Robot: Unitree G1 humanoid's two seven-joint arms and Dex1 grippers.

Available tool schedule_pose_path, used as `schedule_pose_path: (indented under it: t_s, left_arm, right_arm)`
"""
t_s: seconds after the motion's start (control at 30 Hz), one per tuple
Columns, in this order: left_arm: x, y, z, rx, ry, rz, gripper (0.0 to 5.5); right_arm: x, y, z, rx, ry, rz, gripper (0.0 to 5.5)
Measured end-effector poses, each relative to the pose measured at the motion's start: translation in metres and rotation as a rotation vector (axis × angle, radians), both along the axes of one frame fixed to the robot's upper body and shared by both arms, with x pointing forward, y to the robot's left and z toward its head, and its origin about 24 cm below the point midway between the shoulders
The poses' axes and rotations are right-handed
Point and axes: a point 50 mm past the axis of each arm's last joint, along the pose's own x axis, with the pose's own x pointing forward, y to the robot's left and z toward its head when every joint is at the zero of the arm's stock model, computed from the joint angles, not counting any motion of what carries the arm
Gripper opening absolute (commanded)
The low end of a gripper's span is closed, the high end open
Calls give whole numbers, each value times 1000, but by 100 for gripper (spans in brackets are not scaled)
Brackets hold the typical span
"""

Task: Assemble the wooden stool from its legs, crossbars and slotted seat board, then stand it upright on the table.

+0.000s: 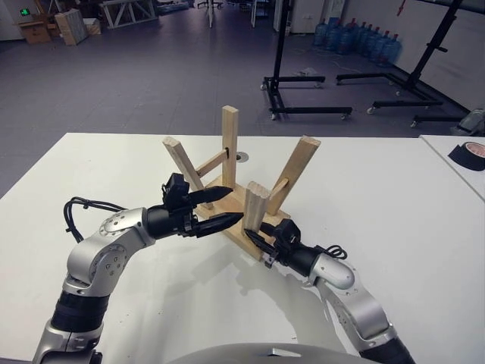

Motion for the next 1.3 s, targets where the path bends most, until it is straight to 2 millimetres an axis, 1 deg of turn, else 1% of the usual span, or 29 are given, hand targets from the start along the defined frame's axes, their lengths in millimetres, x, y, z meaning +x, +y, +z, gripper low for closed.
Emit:
schedule_pose_path:
  t_s: [0.13, 0.23, 0.33, 0.43, 0.5, 0.57, 0.67, 0.7, 0.87, 0.97, 1.1, 1.23, 1.3]
  left_arm:
    - [-3, 7, -4, -15, 7, 59, 397]
    - [-6, 10, -2, -36, -15, 84, 397]
    - [-16, 9, 3, -52, -36, 69, 397]
    - [-32, 6, 17, -81, -90, 20, 397]
    - [-45, 2, 29, -126, -129, -40, 397]
    - [-53, 2, 44, -177, -172, -67, 397]
    - [-56, 9, 57, -226, -207, -35, 397]
    - [-56, 10, 59, -225, -212, -30, 397]
    - [-63, 12, 72, -269, -255, -1, 397]
    - [-68, 11, 79, -296, -284, 8, 397]
    - [-76, 4, 74, -311, -264, 32, 397]
    - [-80, -1, 67, -319, -245, 71, 397]
    - [-82, -1, 63, -319, -231, 86, 397]
  right_arm:
    - [3, -9, 0, -27, -27, 73, 101]
    - [10, -22, 1, -30, -18, 118, 101]
    - [20, -38, 6, 5, 23, 164, 101]
    - [30, -52, 12, 59, 108, 227, 101]
    - [34, -62, 19, 99, 176, 288, 101]
    - [33, -68, 24, 134, 241, 367, 101]
    - [29, -75, 30, 148, 323, 489, 101]
    - [27, -77, 31, 150, 348, 522, 101]
    - [18, -83, 44, 218, 571, 655, 101]
    - [5, -92, 52, 252, 766, 710, 101]
    - [-10, -97, 56, 303, 1028, 736, 101]
    - [-9, -99, 54, 334, 1186, 689, 100]
    - [-8, -99, 49, 352, 1256, 656, 100]
